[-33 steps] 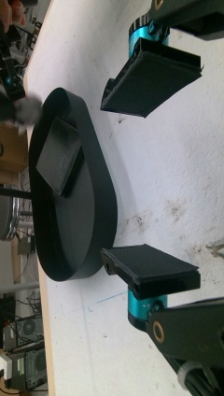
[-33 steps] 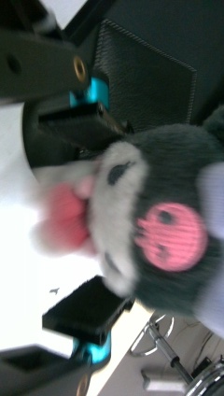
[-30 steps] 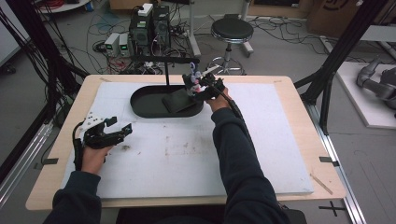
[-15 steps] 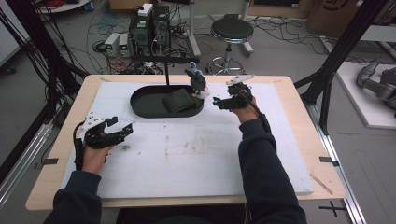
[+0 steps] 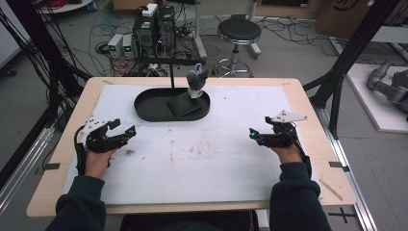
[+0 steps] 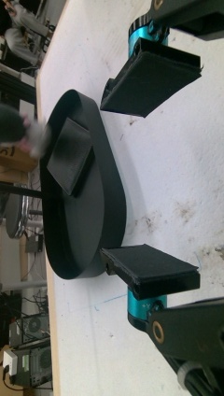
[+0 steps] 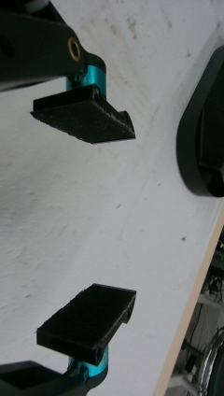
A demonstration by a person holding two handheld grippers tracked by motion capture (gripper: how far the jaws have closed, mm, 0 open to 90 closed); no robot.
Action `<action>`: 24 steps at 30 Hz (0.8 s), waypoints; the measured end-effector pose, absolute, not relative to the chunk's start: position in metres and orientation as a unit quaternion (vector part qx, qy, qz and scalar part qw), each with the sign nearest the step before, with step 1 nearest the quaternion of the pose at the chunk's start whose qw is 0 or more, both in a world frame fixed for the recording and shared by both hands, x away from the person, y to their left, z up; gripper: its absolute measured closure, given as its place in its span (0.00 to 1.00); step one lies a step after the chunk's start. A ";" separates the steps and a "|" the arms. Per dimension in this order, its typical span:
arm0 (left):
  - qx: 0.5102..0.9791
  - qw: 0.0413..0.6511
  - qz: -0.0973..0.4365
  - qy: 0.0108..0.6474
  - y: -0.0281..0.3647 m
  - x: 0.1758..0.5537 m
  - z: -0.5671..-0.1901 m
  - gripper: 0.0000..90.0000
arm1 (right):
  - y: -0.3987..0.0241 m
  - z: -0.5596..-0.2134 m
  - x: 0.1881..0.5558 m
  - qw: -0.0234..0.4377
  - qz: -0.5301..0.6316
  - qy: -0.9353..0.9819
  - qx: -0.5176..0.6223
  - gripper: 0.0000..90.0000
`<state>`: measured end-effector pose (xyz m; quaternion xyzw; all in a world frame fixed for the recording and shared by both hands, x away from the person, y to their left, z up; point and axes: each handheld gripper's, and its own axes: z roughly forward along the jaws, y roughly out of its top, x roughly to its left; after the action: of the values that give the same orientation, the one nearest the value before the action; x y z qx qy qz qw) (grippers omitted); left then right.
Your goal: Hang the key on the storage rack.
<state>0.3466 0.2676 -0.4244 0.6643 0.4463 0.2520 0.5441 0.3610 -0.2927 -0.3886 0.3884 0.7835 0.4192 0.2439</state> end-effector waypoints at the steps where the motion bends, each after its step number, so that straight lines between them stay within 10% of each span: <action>1: 0.663 0.547 0.253 0.445 0.268 0.347 -0.424 0.28 | -0.296 -0.392 0.358 0.247 0.421 0.780 0.390 0.23; 24: 0.675 0.551 0.255 0.421 0.259 0.343 -0.420 0.25 | -0.314 -0.399 0.348 0.282 0.411 0.768 0.402 0.23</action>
<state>0.3431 0.2592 -0.4197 0.6746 0.4207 0.2546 0.5505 0.3479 -0.3143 -0.3987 0.4023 0.7677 0.4112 0.2823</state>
